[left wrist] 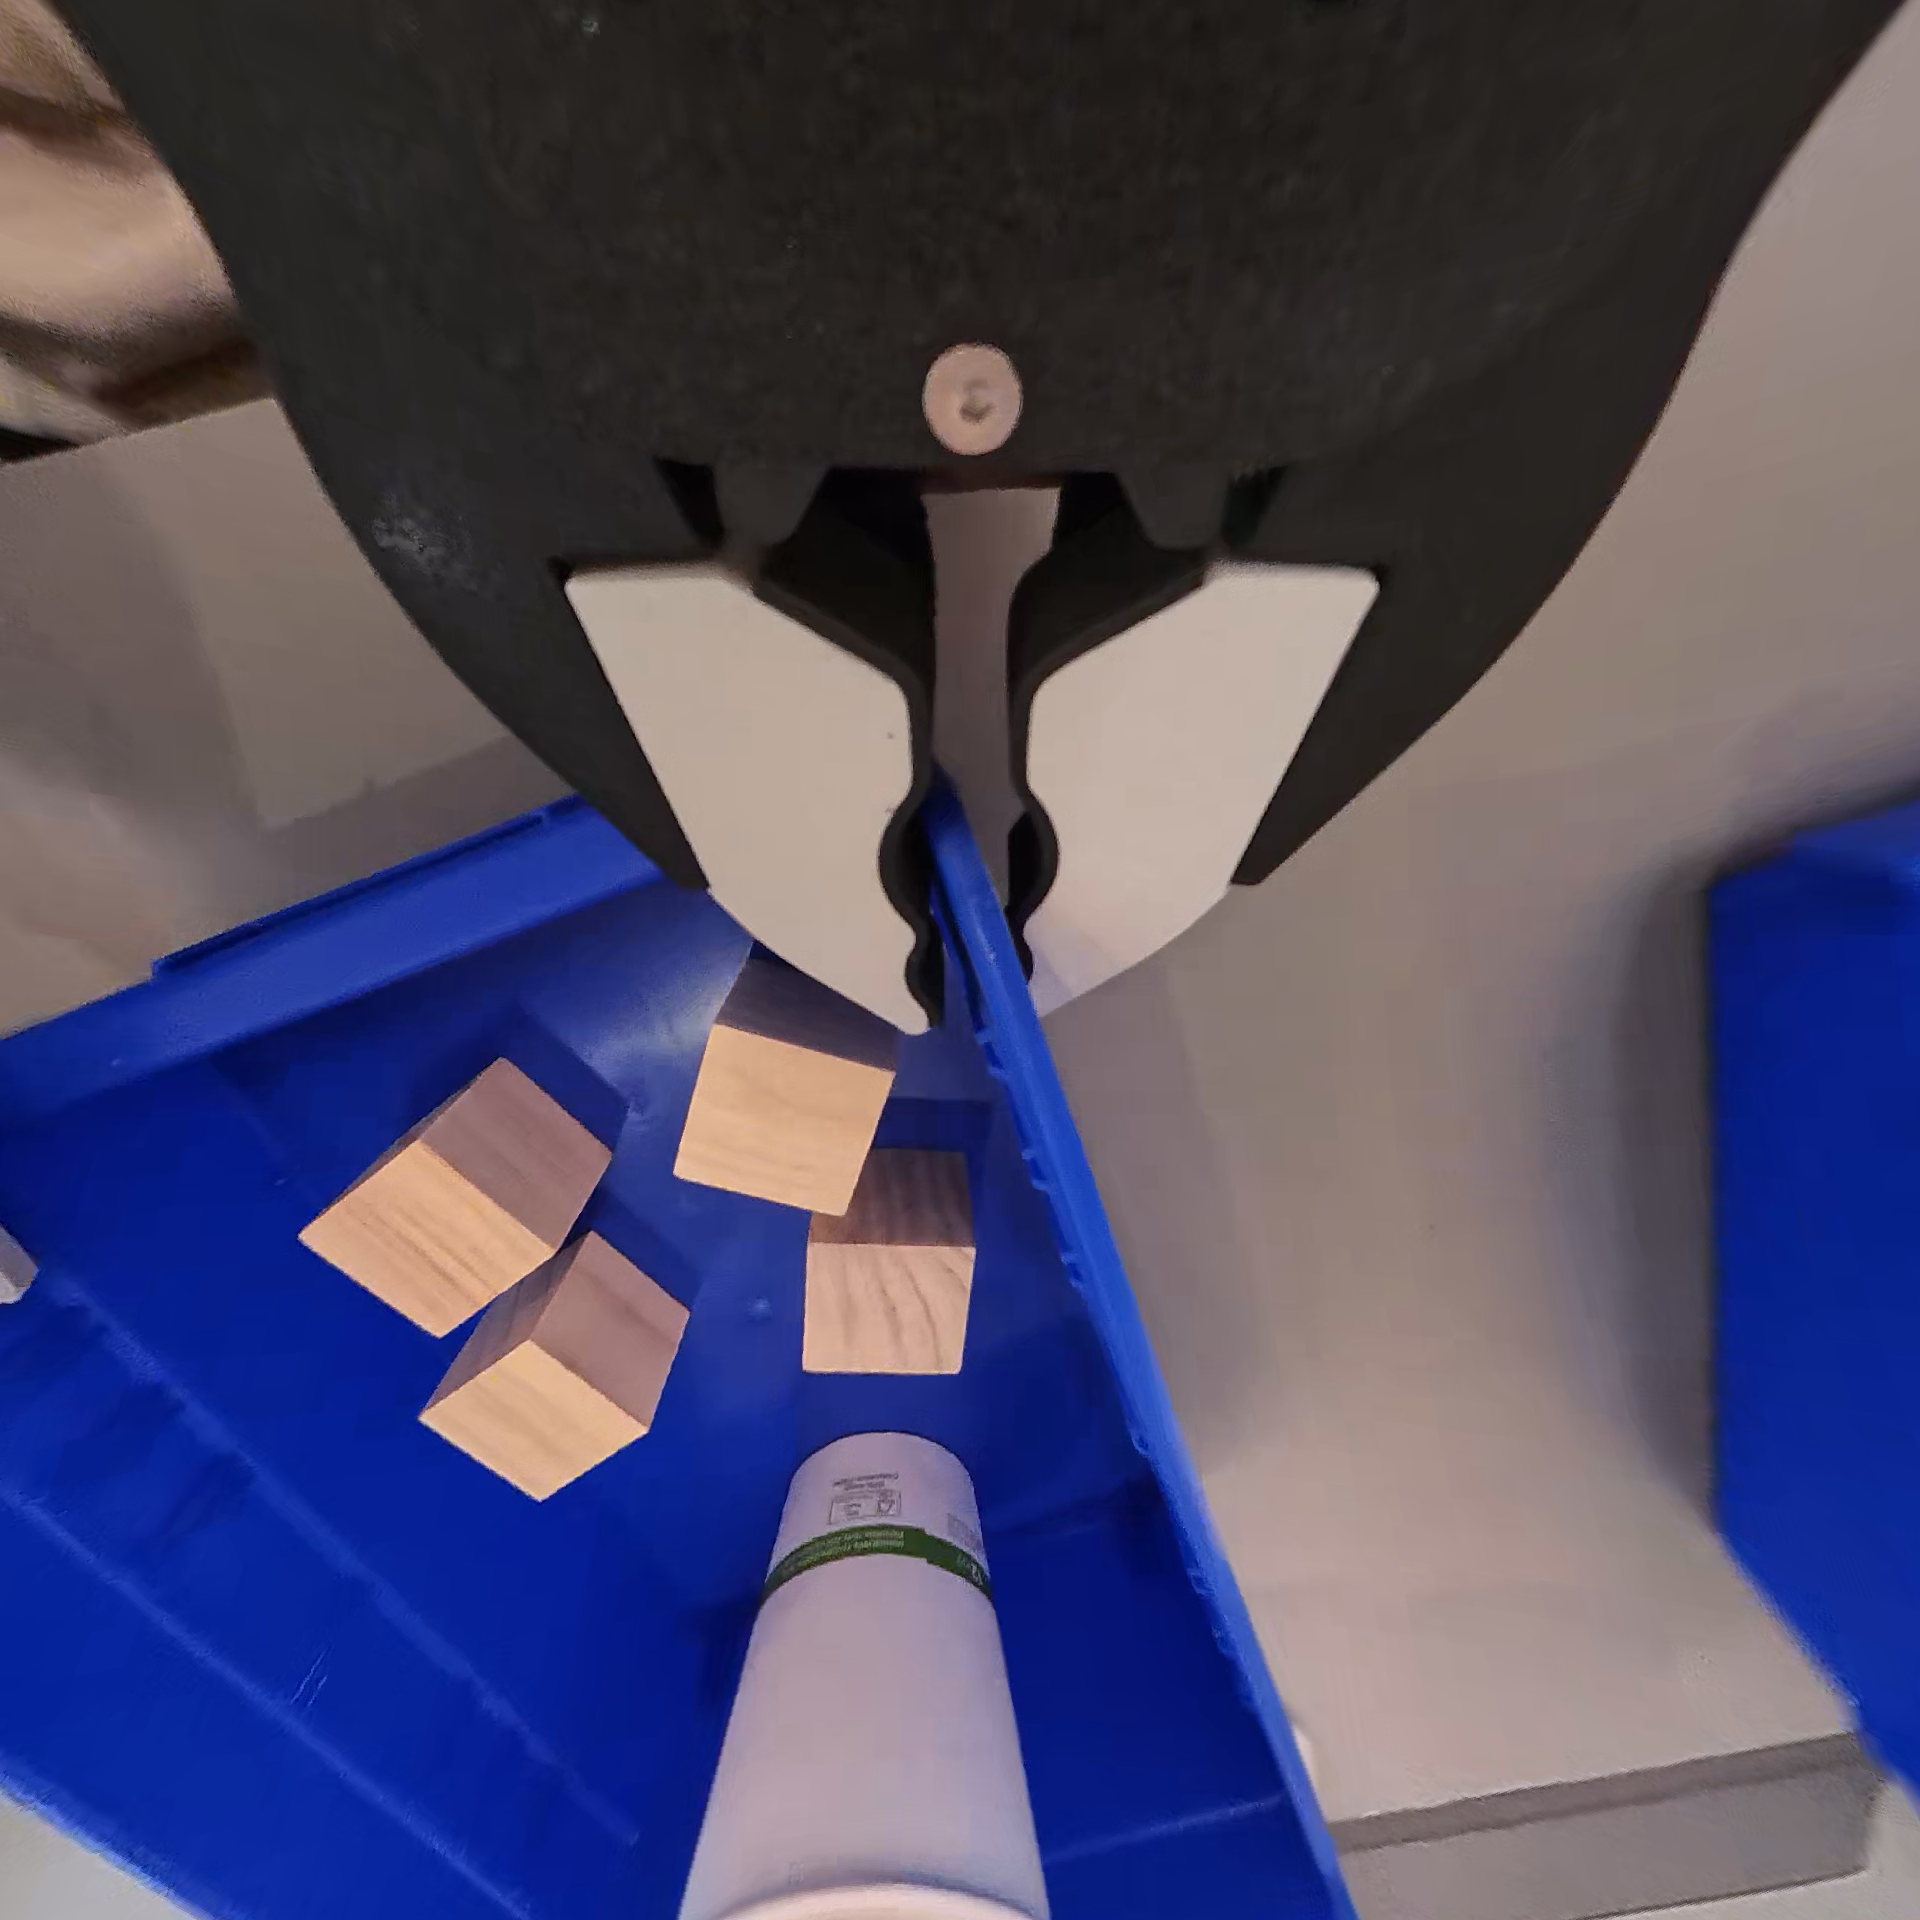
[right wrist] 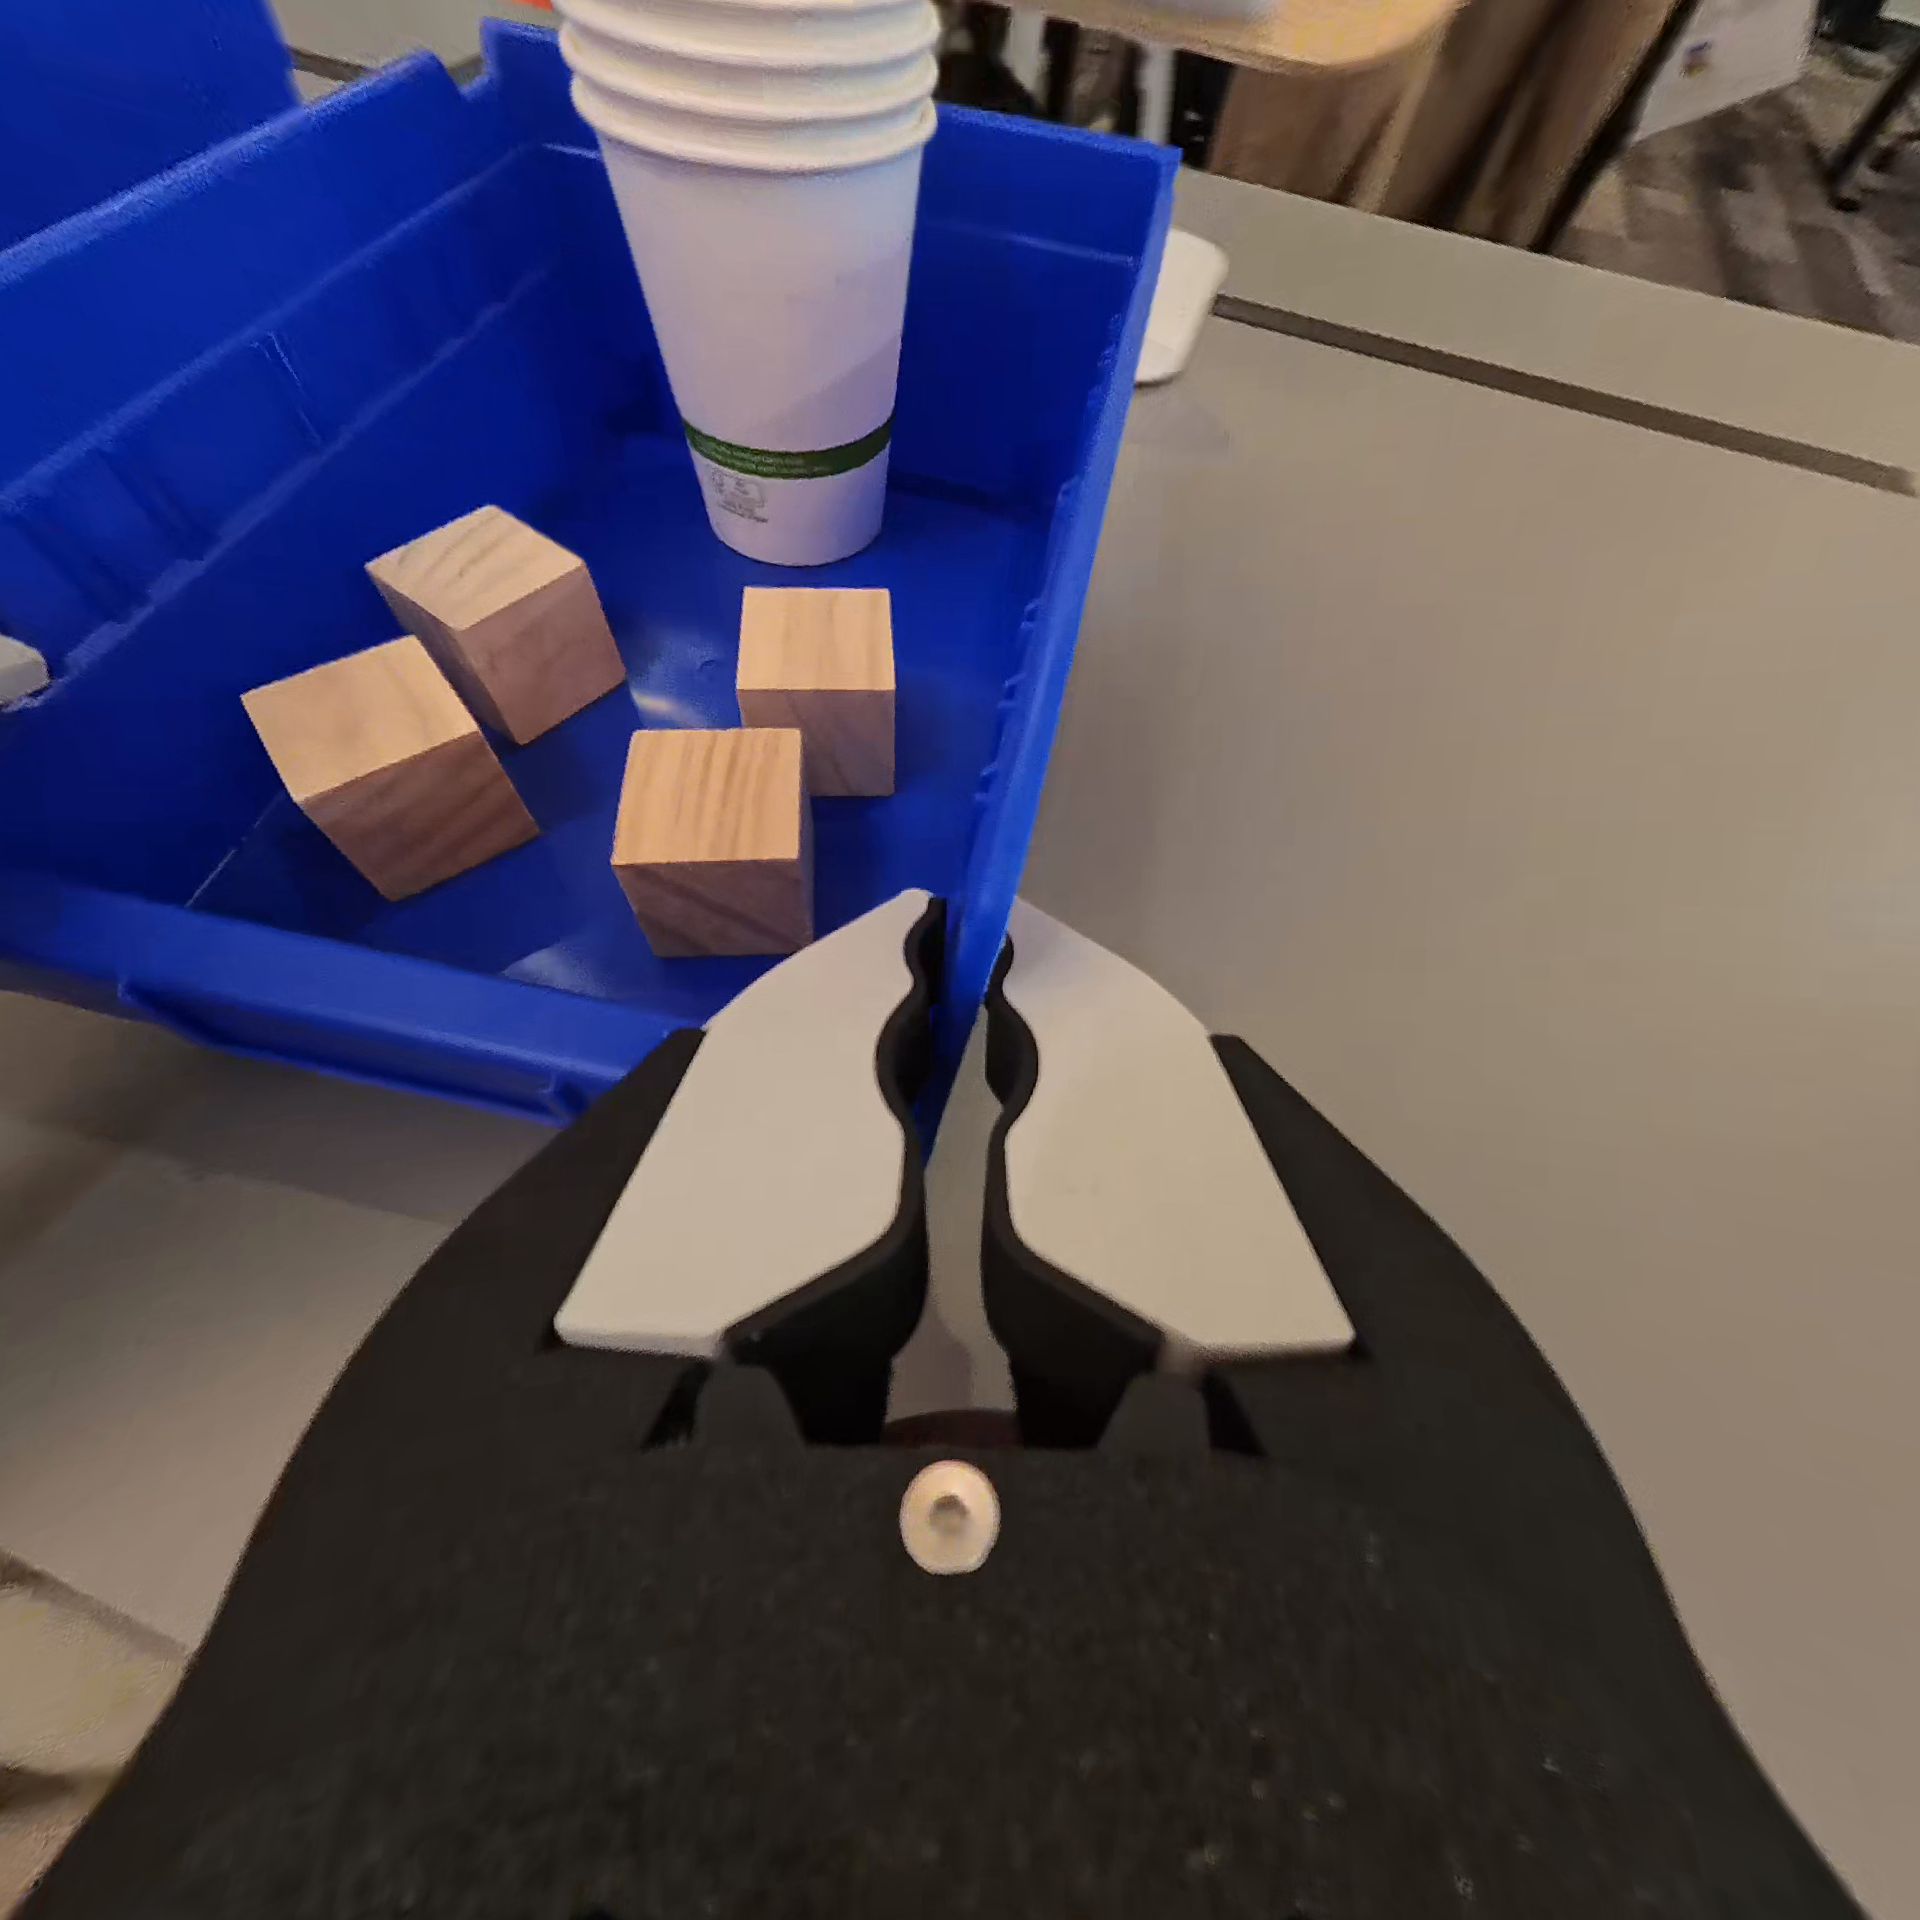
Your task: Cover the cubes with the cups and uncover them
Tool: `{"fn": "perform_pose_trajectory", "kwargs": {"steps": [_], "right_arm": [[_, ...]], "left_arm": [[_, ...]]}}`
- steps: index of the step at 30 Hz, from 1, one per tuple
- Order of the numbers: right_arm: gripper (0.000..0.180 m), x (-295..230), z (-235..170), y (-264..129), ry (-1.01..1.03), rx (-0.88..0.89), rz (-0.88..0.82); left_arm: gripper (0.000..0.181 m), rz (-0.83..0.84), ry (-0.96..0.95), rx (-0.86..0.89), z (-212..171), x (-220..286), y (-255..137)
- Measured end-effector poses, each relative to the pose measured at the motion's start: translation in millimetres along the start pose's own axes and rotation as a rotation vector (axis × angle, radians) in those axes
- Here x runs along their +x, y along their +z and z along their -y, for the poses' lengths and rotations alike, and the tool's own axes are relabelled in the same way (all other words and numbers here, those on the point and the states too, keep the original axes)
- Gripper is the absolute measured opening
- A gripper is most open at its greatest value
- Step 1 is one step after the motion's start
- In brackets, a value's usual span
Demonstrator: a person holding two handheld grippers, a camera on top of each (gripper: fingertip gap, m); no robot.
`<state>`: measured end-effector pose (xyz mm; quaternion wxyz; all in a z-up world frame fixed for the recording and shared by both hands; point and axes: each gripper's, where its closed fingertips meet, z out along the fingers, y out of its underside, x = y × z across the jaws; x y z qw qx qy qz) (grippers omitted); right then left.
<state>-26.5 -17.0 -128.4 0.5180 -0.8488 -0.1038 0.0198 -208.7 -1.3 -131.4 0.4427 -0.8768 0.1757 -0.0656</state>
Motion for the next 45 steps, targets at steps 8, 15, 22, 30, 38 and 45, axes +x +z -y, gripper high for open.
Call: {"fn": "perform_pose_trajectory", "kwargs": {"steps": [8, 15, 22, 30, 38, 45], "right_arm": [[0.005, -80.3, 25.3, 50.0, -0.038, 0.002, 0.107], [0.05, -66.8, 26.7, 16.6, -0.074, 0.086, 0.126], [0.041, -69.2, 21.0, -24.2, 0.052, 0.161, 0.299], [0.039, -100.1, 15.0, -24.0, -0.021, 0.121, 0.371], [0.039, -156.0, 13.4, -30.3, -0.04, 0.103, 0.486], [0.043, -279.3, 6.5, -29.5, -0.037, 0.035, 0.733]], "left_arm": [[0.014, 0.065, -0.054, 0.033, -21.5, -88.7, -15.7], [0.072, -0.117, -0.171, 0.187, -37.3, -128.9, -71.5], [0.074, 0.111, -0.315, 0.312, -47.7, -264.2, -114.9], [0.067, 0.317, -0.37, 0.129, -27.9, -385.2, -20.4], [0.006, 0.265, -0.485, 0.096, -43.8, -367.5, -31.0], [0.007, 0.347, -0.577, 0.171, -100.4, -317.4, -112.2]]}}
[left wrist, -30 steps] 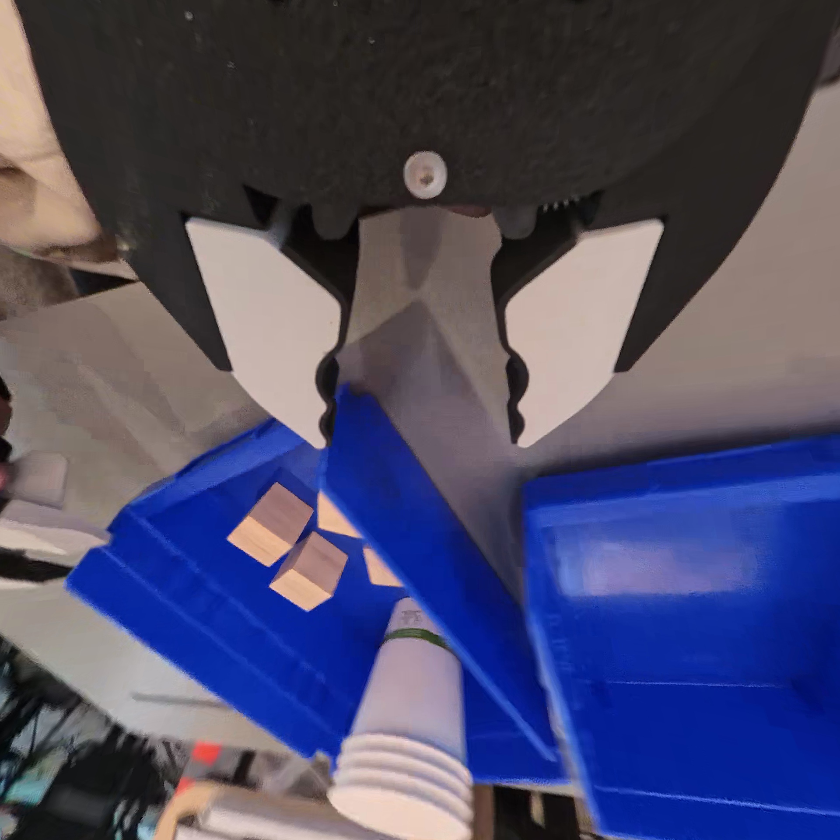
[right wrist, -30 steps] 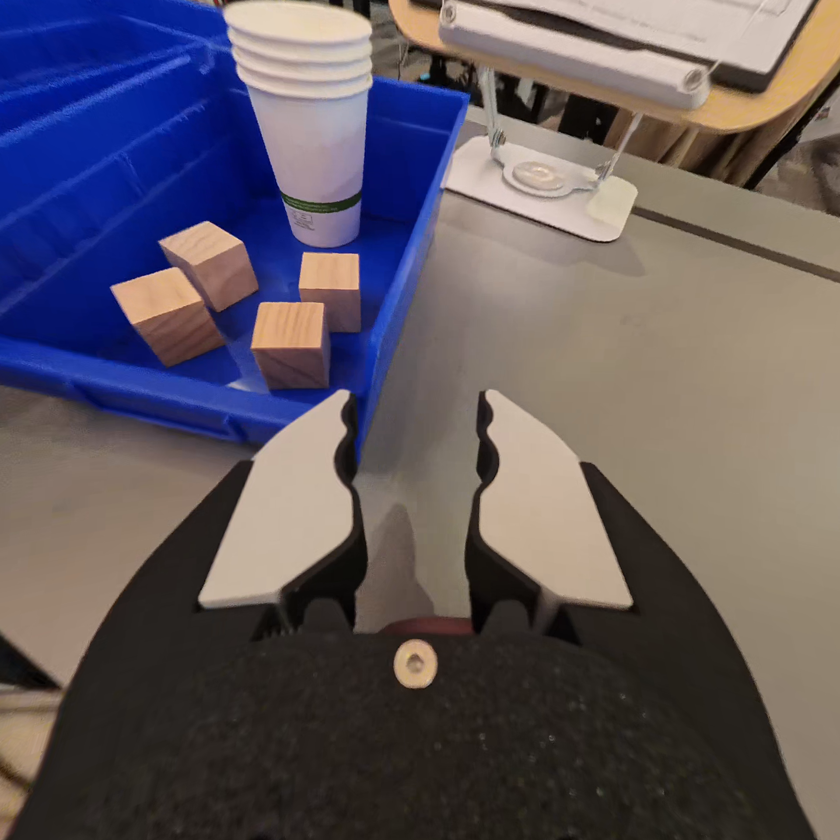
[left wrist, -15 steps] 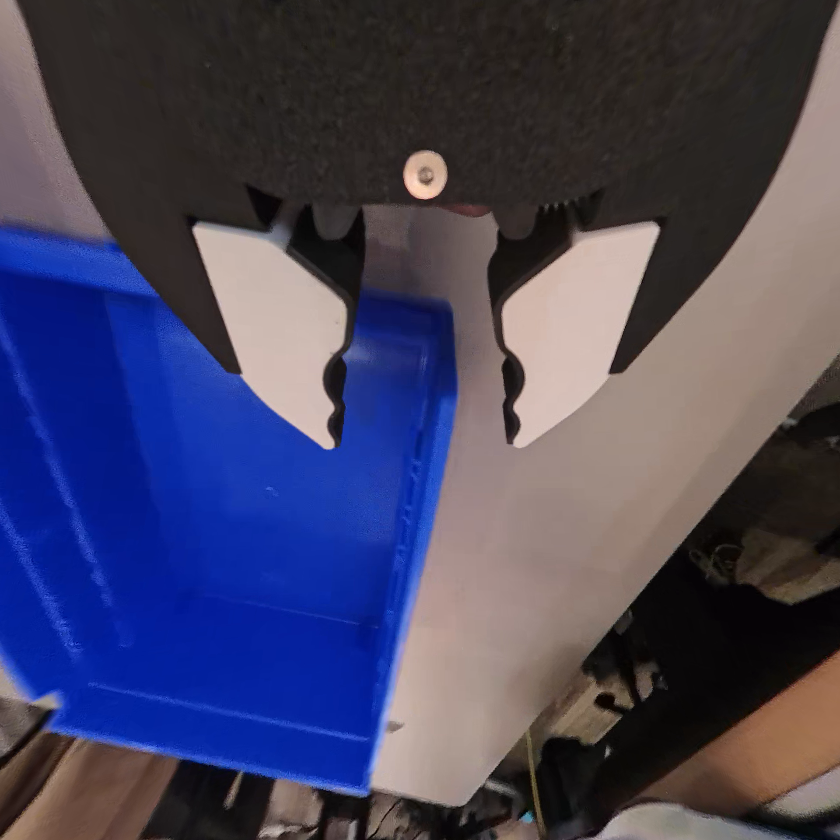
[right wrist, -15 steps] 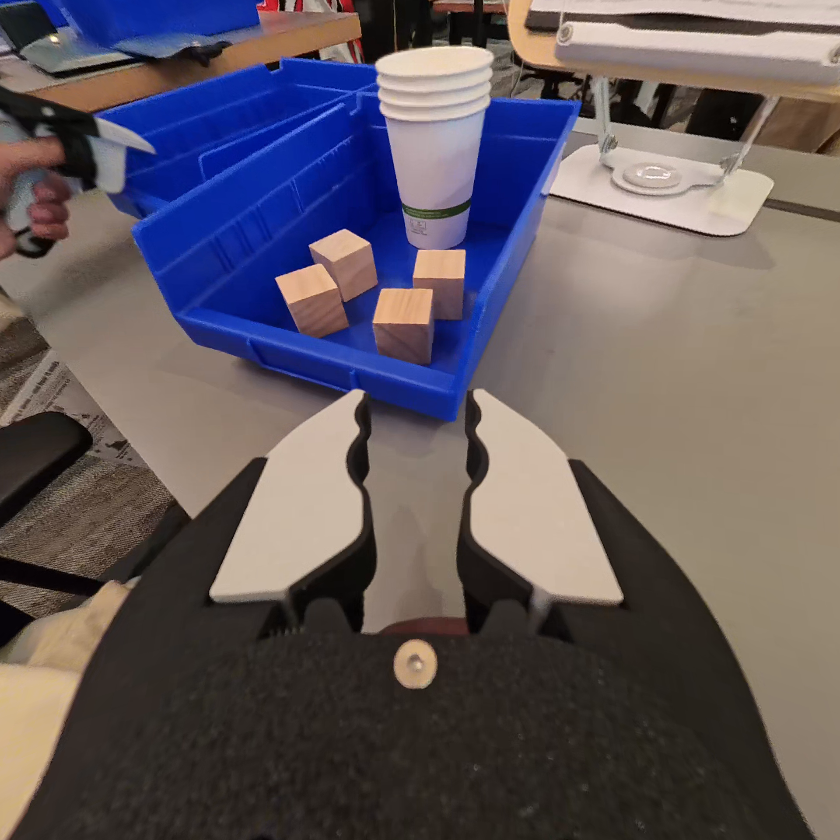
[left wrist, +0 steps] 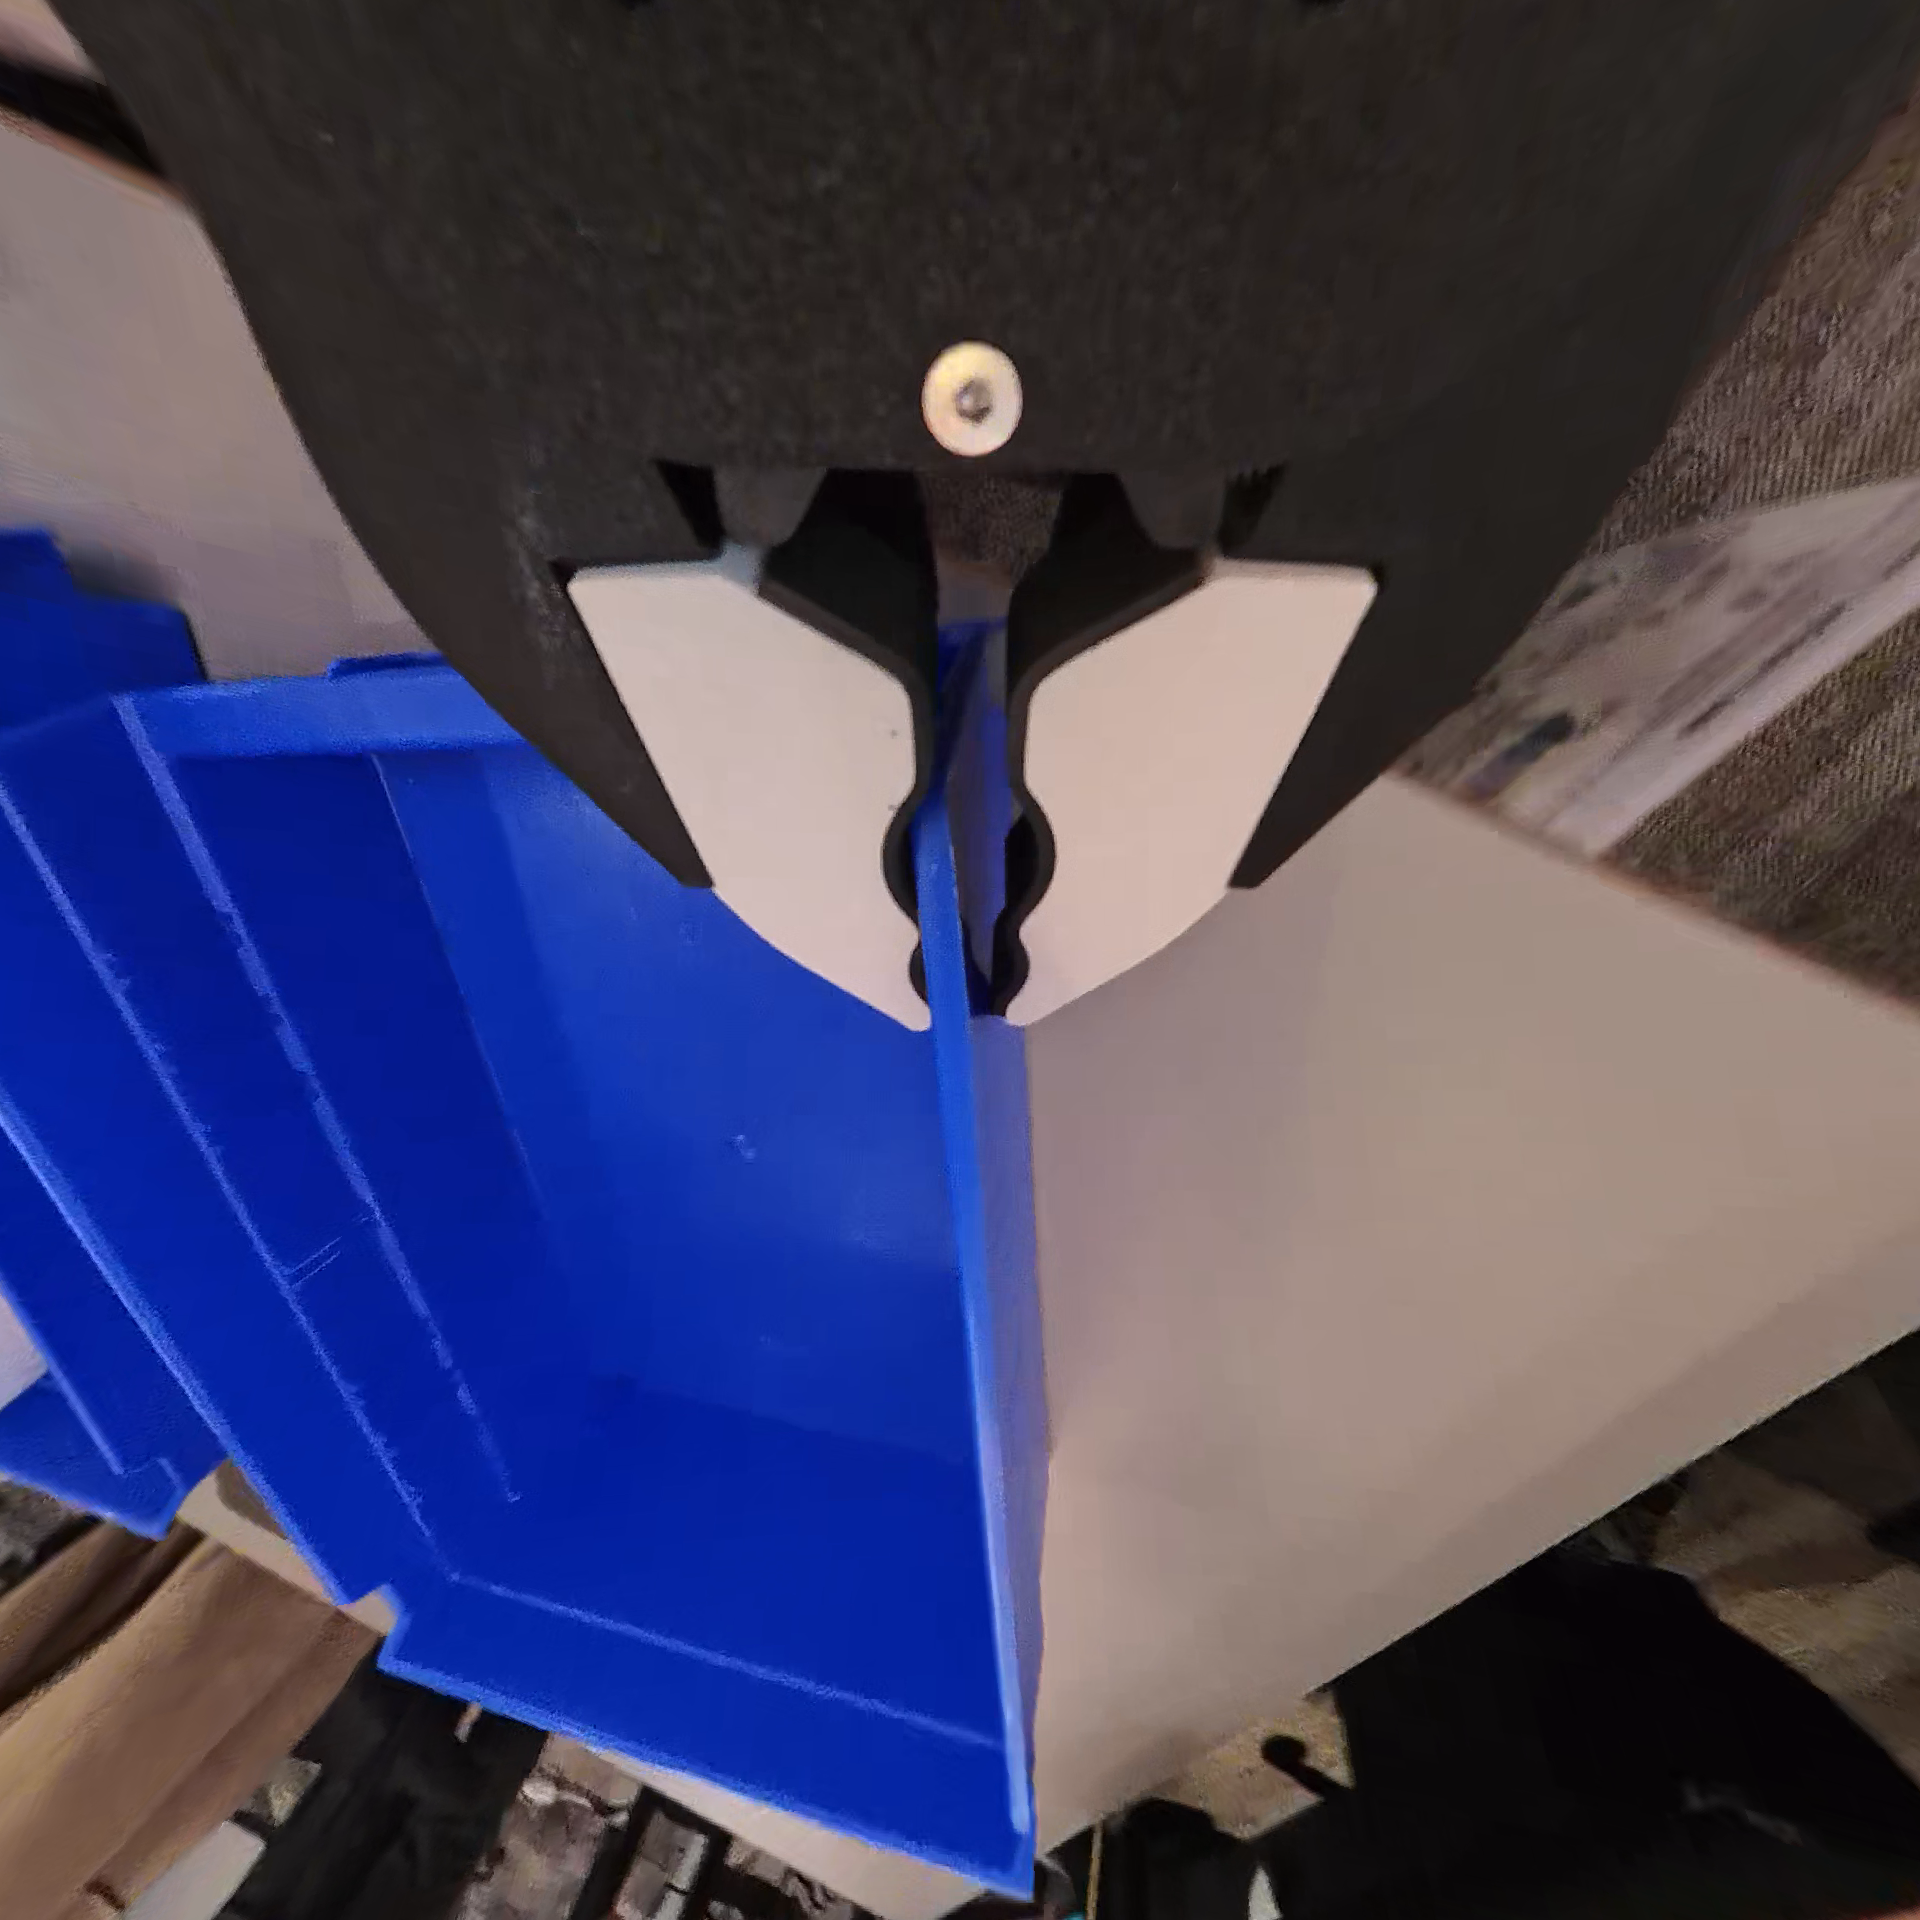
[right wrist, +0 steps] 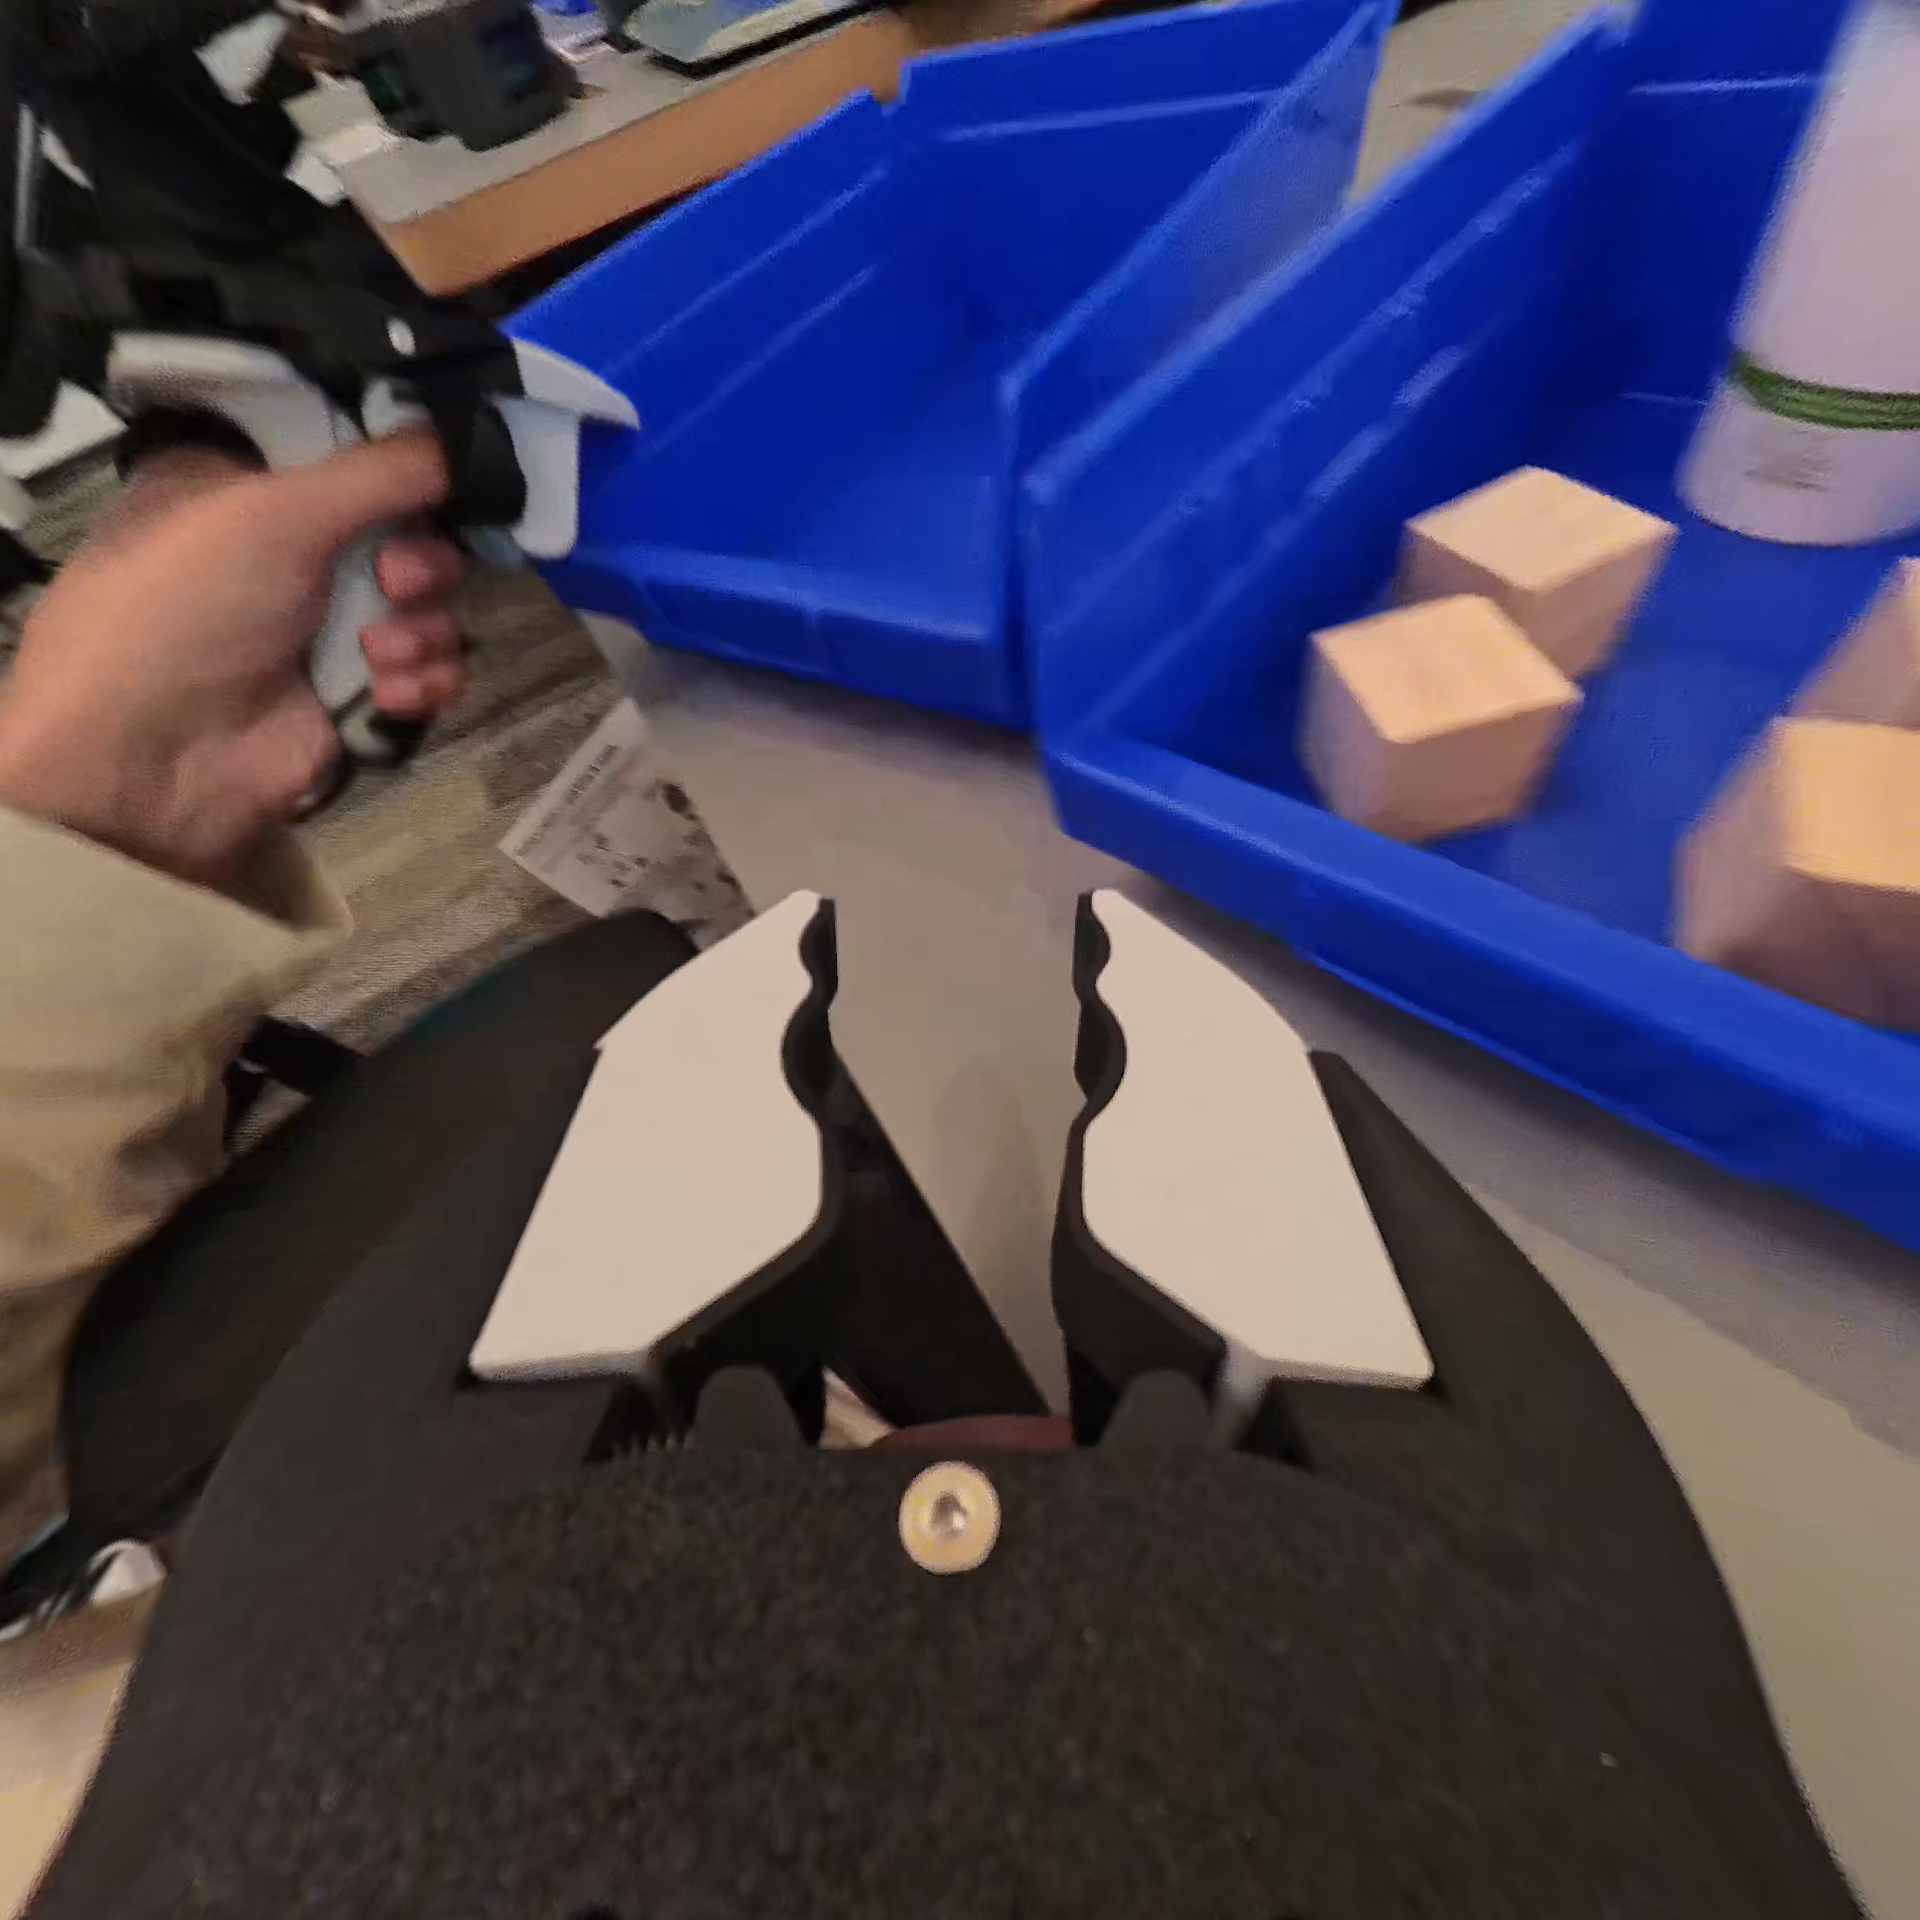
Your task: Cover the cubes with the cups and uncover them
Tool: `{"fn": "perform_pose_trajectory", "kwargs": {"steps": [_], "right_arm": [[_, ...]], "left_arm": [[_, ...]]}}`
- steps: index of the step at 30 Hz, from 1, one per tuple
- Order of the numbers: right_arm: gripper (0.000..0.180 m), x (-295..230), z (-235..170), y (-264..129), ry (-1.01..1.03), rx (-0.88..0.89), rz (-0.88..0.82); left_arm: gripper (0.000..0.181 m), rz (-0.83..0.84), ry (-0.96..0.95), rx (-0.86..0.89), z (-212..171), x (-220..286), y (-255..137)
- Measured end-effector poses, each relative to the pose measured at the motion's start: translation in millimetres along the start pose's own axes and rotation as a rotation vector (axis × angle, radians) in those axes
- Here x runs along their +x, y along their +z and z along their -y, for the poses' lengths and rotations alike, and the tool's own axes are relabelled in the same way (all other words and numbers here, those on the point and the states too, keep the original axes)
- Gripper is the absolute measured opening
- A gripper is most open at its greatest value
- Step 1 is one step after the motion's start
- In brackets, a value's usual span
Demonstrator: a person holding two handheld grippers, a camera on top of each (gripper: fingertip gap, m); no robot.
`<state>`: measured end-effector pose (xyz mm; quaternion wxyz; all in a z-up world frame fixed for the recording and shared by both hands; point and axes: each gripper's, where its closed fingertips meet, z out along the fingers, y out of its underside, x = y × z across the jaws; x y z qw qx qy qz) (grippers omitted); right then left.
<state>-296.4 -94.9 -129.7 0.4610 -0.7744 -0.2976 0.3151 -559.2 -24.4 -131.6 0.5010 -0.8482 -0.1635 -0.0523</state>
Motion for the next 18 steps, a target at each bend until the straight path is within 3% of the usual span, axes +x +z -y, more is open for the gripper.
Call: {"fn": "perform_pose_trajectory", "kwargs": {"steps": [2, 6, 9, 10, 13, 18], "right_arm": [[0.044, -24.7, 6.7, 21.0, -0.034, -0.001, 0.033], [0.043, -25.5, 16.7, 50.0, -0.166, 0.001, -0.127], [0.028, -35.7, 9.6, 66.8, -0.128, -0.042, -0.055], [0.032, -34.4, 9.8, 68.8, -0.129, -0.044, -0.078], [0.01, -25.1, 21.2, 60.8, -0.173, -0.014, -0.167], [0.004, -18.5, 79.2, 10.9, -0.205, 0.221, -0.244]], "left_arm": [[0.008, 0.018, -0.028, 0.03, -13.3, -5.3, -26.9], [0.007, 0.041, -0.047, 0.09, -34.9, -12.5, -71.2], [0.007, 0.027, -0.021, 0.118, -46.7, -7.0, -91.3], [0.007, 0.034, 0.001, 0.127, -50.3, -3.1, -96.3], [0.007, 0.111, 0.079, 0.231, -50.3, 6.2, -120.1], [0.01, 0.107, 0.17, 0.492, -9.0, 54.2, -169.0]]}}
